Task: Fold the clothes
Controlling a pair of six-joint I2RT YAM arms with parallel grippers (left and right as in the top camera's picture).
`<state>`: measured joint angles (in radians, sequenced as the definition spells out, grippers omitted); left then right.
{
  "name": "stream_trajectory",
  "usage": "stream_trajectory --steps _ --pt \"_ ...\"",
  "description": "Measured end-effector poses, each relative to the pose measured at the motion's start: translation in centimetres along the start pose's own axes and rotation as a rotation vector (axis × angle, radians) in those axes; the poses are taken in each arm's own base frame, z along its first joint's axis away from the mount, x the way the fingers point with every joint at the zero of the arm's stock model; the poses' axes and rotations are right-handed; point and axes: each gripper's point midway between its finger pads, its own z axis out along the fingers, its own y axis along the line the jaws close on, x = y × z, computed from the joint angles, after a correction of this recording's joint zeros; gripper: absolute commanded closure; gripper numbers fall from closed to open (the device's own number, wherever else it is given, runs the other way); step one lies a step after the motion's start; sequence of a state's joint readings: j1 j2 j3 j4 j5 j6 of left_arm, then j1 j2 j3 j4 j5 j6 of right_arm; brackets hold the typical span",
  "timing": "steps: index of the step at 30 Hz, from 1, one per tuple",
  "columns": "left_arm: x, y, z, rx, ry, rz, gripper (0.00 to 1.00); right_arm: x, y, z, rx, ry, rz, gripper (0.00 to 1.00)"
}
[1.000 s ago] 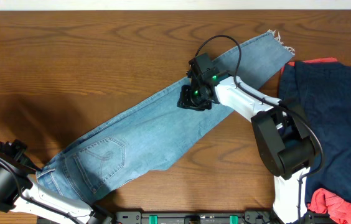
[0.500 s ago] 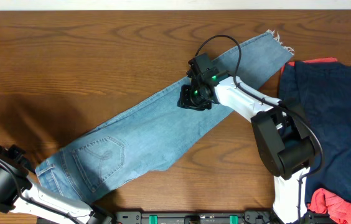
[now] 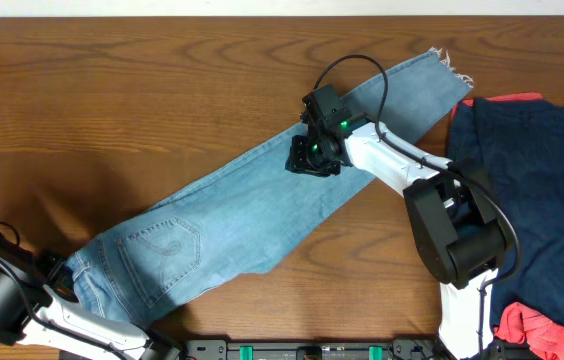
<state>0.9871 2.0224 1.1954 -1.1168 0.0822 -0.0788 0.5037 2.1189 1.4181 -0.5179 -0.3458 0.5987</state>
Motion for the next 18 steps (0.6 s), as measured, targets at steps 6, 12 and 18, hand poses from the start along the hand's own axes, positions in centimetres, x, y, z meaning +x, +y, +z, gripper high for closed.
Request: stream_trajectory --steps 6,12,18 --pt "-7.1 -6.1 -4.2 0.34 -0.351 0.063 0.92 -2.0 0.7 0.2 -0.022 -0.083 -0.128 0.6" --pt "-11.3 -12.4 -7.4 0.637 -0.525 0.224 0.92 -2.3 0.7 -0.2 -0.016 -0.093 -0.233 0.52" --pt "-8.4 -15.8 -11.5 0.899 -0.404 0.294 0.92 -3.0 2.6 -3.5 -0.037 -0.151 -0.297 0.47"
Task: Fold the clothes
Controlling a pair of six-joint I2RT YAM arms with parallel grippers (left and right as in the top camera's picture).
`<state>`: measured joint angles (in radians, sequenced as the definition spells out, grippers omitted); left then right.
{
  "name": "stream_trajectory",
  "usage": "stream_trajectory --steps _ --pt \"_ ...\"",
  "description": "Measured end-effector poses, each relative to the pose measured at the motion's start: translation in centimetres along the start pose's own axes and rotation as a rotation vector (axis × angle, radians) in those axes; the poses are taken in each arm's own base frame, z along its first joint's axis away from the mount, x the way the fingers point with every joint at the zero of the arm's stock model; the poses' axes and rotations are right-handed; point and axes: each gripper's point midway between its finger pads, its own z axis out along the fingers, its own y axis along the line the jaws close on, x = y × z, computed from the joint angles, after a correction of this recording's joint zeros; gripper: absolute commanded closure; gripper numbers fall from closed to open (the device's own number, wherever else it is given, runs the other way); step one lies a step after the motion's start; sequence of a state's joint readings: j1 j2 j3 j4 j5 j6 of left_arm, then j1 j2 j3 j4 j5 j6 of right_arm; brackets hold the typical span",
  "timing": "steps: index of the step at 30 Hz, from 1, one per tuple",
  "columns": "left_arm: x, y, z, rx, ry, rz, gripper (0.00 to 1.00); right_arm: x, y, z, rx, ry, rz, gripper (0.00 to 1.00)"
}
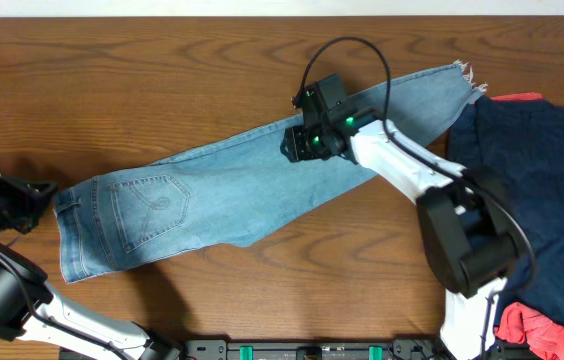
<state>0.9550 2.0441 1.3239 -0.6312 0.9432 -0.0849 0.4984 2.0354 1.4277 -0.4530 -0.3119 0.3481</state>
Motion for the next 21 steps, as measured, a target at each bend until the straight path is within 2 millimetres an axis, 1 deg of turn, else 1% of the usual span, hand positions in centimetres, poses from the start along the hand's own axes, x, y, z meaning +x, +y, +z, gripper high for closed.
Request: stream_trajectory --steps 3,6,9,11,13,15,18,19,21 --pt "1.3 -2.1 -1.0 0.048 0.045 -0.038 0.93 -0.5 0.8 -1.7 -0.004 -0.012 -0.001 0.47" --pt "3.2 -3.4 -2.5 0.03 0.078 -0.053 0.94 0.1 0.8 -2.4 0.007 0.018 0.013 0.47" --pt "5.4 -3.8 -4.1 -0.058 0.111 -0.05 0.94 1.3 0.3 -2.4 0.025 0.064 0.03 0.47" --pt "6.7 -3.6 -4.8 -0.153 0.13 -0.025 0.94 1.6 0.2 -2.5 0.033 0.077 0.034 0.47" --pt "7.6 -3.0 -5.0 -0.256 0.148 0.009 0.94 1.7 0.0 -2.5 0.04 0.079 0.035 0.47" --pt "8.3 -1.8 -4.6 -0.379 0.165 0.007 0.94 1.7 -0.1 -2.5 0.045 0.08 0.036 0.46" --pt "10.6 1.7 -4.0 -0.582 0.21 -0.046 0.94 1.9 -0.2 -2.5 0.051 0.086 0.042 0.46" --pt "11.4 3.2 -3.9 -0.656 0.217 -0.07 0.94 2.0 -0.2 -2.5 0.053 0.091 0.048 0.46" --pt "12.3 5.9 -4.1 -0.765 0.205 -0.109 0.94 2.2 -0.3 -2.6 0.057 0.098 0.058 0.46"
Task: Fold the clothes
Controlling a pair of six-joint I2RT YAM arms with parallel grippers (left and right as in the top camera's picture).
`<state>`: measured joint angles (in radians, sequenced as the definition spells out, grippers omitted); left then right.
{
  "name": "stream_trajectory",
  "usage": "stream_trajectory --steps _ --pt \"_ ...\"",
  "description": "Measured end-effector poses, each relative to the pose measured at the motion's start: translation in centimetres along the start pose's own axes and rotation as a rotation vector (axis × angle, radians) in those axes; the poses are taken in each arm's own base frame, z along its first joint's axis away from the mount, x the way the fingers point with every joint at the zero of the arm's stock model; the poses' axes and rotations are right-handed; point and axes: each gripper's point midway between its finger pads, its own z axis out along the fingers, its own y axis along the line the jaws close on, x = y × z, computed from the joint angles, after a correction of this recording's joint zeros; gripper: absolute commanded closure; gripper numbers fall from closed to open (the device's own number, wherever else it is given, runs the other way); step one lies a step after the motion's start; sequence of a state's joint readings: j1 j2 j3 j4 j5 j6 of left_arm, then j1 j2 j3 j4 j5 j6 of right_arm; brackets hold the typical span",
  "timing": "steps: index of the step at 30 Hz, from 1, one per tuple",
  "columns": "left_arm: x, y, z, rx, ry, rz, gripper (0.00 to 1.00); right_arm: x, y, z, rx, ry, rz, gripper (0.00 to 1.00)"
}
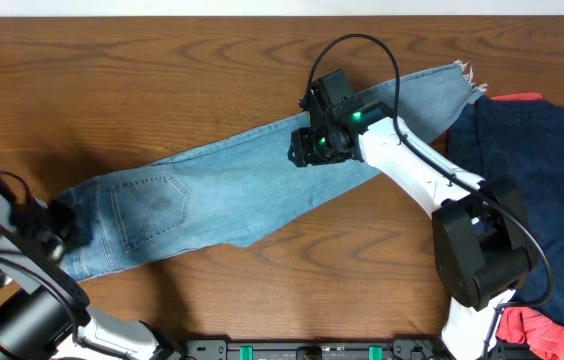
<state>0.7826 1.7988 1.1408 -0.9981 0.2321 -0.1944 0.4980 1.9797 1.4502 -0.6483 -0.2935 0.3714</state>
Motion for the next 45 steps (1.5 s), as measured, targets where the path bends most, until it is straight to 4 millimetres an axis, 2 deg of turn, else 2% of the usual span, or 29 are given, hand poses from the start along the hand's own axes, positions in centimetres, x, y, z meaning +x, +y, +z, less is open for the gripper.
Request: stream_trajectory --steps 2,5,8,10,11,14,16,18,21,23,25,27,29,31,34,38,41,45 --pt "0.5 2.4 1.9 -0.093 -0.007 -0.058 0.94 0.1 -0.2 0.0 0.003 0.004 0.008 0.46" --pt "1.3 4.6 2.9 -0.164 -0.002 -0.125 0.94 -0.1 -0.6 -0.2 0.008 0.0 0.024 0.46" --pt "1.1 5.6 2.7 -0.188 -0.018 -0.172 0.94 -0.5 -1.5 -0.4 0.017 -0.009 0.042 0.46" --pt "0.9 6.2 2.5 -0.199 -0.027 -0.195 0.94 -1.0 -2.2 -0.6 0.028 -0.022 0.044 0.52" --pt "0.7 6.3 2.5 -0.201 -0.032 -0.202 0.93 -1.2 -2.4 -0.7 0.025 -0.029 0.032 0.52" --pt "0.0 6.1 2.2 -0.183 -0.056 -0.198 0.93 -1.2 -1.9 -0.8 -0.024 -0.018 -0.052 0.5" --pt "-1.2 5.6 1.8 -0.155 -0.09 -0.175 0.93 -0.1 -0.8 -0.8 -0.085 0.024 -0.119 0.5" --pt "-2.4 5.0 1.1 -0.135 -0.126 -0.156 0.93 1.7 0.8 -0.7 -0.14 0.087 -0.183 0.44" --pt "-3.9 4.3 -0.1 -0.11 -0.171 -0.131 0.93 4.9 4.3 -0.1 -0.204 0.173 -0.315 0.42" --pt "-4.1 4.2 -0.4 -0.105 -0.179 -0.126 0.93 7.0 7.1 0.5 -0.232 0.202 -0.428 0.54" --pt "-4.0 4.2 -0.3 -0.105 -0.175 -0.125 0.93 8.8 9.6 1.3 -0.239 0.213 -0.53 0.61" --pt "-3.9 4.2 -0.3 -0.106 -0.17 -0.125 0.93 10.5 11.7 2.1 -0.238 0.213 -0.627 0.76" --pt "-3.9 4.2 -0.3 -0.105 -0.167 -0.122 0.93 12.2 13.4 2.9 -0.238 0.208 -0.701 0.76" --pt "-3.8 4.2 -0.3 -0.105 -0.164 -0.121 0.93 13.4 14.3 3.7 -0.239 0.201 -0.747 0.77" --pt "-3.7 4.2 -0.3 -0.107 -0.159 -0.119 0.93 14.0 14.3 5.1 -0.233 0.192 -0.744 0.79" --pt "-3.6 4.2 -0.3 -0.108 -0.154 -0.119 0.93 14.2 12.7 8.1 -0.217 0.228 -0.62 0.82" --pt "-3.4 4.3 -0.2 -0.11 -0.148 -0.115 0.93 13.7 11.8 7.9 -0.25 0.262 -0.5 0.87" --pt "-3.3 3.6 -0.2 -0.073 -0.137 -0.101 0.93 13.1 9.3 7.1 -0.239 0.318 -0.35 0.83"
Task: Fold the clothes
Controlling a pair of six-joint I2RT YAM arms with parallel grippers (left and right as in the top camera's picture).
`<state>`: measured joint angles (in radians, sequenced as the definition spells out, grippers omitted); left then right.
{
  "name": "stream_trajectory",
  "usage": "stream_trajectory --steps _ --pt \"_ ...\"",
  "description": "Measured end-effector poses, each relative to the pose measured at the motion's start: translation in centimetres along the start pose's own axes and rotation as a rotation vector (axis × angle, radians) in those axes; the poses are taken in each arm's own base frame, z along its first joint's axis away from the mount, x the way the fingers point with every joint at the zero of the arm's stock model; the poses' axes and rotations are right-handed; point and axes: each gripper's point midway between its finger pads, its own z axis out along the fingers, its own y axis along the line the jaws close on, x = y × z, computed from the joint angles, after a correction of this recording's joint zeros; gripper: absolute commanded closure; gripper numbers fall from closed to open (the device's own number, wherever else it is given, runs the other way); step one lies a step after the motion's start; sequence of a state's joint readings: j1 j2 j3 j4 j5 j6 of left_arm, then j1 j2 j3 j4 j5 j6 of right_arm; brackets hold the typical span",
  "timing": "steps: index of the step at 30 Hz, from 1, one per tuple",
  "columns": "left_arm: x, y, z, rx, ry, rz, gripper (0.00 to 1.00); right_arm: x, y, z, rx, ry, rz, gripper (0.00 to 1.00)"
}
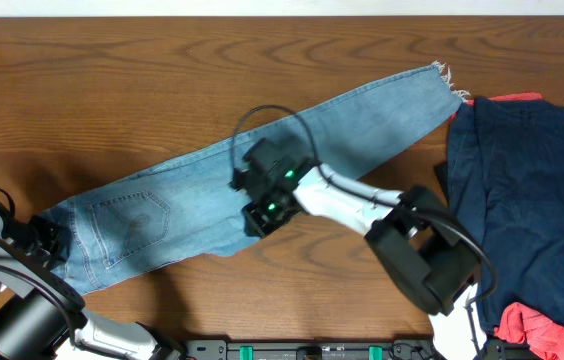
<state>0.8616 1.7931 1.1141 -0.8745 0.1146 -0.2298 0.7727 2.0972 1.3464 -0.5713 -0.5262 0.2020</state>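
Light blue jeans (262, 150) lie flat and diagonal on the wooden table, with the waistband and back pocket (127, 225) at the lower left and the frayed hem (442, 75) at the upper right. My left gripper (47, 240) sits at the waistband's edge and looks shut on it. My right gripper (255, 220) points down at the jeans' near edge about mid-leg. Its body hides its fingers, so whether it holds the denim does not show.
A dark navy garment (532, 170) is spread at the right edge of the table, its corner close to the jeans' hem. Red cloth (514, 98) peeks out above it, and more red cloth (532, 325) below. Bare wood (112, 80) lies behind the jeans.
My right gripper has moved from the leg's middle, near the far edge, down-left to the near edge of the jeans. The left gripper and waistband sit lower left. The hem has shifted left.
At first the jeans ran steeply from the near-left corner, with my right gripper on the mid-leg. Then the waistband was up at the left edge in my left gripper and the jeans lay flatter. Later it was lower, and now my right gripper is at the near edge.
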Motion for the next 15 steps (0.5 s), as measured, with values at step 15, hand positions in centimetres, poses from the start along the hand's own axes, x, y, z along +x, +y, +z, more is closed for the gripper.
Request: stream_trajectory --steps 15 --pt "4.8 -9.3 -4.6 0.347 0.028 0.326 0.93 -8.9 -2.2 -15.9 0.101 -0.497 -0.096 0.74"
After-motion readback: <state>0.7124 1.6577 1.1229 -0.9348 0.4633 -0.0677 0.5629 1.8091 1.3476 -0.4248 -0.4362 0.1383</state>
